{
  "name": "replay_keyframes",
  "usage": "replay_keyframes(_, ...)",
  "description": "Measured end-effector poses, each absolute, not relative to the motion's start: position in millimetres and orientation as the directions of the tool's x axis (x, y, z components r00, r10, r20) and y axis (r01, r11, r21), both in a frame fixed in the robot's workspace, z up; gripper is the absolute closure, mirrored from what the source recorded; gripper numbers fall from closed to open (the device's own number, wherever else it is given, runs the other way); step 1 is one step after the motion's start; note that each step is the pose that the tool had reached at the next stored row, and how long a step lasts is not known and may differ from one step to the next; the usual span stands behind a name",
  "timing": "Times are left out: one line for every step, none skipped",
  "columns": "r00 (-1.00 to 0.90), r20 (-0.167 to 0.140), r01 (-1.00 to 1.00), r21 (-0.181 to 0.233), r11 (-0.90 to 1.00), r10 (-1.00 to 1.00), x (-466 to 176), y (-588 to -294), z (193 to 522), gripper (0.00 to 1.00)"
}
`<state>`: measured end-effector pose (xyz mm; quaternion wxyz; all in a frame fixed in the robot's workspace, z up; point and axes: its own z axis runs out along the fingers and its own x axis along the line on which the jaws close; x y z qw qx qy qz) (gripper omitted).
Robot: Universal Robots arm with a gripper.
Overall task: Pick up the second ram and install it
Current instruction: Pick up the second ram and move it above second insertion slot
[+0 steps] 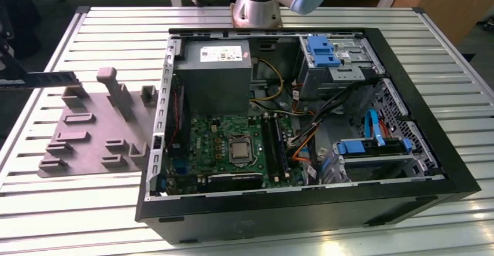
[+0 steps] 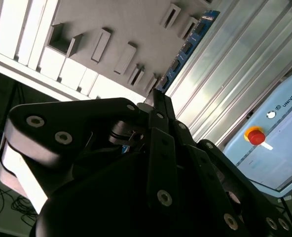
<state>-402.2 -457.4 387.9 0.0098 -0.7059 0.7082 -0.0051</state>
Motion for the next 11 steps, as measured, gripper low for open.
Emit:
replay_keyframes(-0.003,-0.007,-1.000,-0.021,0.003,-1.000,-402.2,-457.4,389.5,0.89)
replay_keyframes(-0.003,-0.007,-1.000,-0.021,0.003,-1.000,-402.2,-457.4,391.1,0.89)
replay_keyframes(-0.003,-0.007,-1.000,-0.022,0.003,-1.000,-402.2,-457.4,392.6,0.89)
replay_keyframes(-0.003,-0.007,-1.000,-0.022,0.003,-1.000,-402.2,-457.3,394.0,0.89)
replay_keyframes(-0.003,-0.007,-1.000,-0.022,0.003,-1.000,-402.2,-457.3,395.7,0.89)
replay_keyframes(-0.003,-0.007,-1.000,-0.022,0.003,-1.000,-402.2,-457.3,397.2,0.89)
replay_keyframes(-0.003,-0.007,-1.000,-0.022,0.003,-1.000,-402.2,-457.3,398.7,0.89)
replay_keyframes(-0.003,-0.007,-1.000,-0.022,0.003,-1.000,-402.2,-457.3,400.2,0.89)
replay_keyframes(-0.003,-0.007,-1.000,-0.022,0.003,-1.000,-402.2,-457.3,401.7,0.89)
replay_keyframes(-0.003,-0.007,-1.000,-0.023,0.003,-1.000,-402.2,-457.2,403.3,0.89)
replay_keyframes(-0.003,-0.007,-1.000,-0.023,0.003,-1.000,-402.2,-457.2,405.0,0.89)
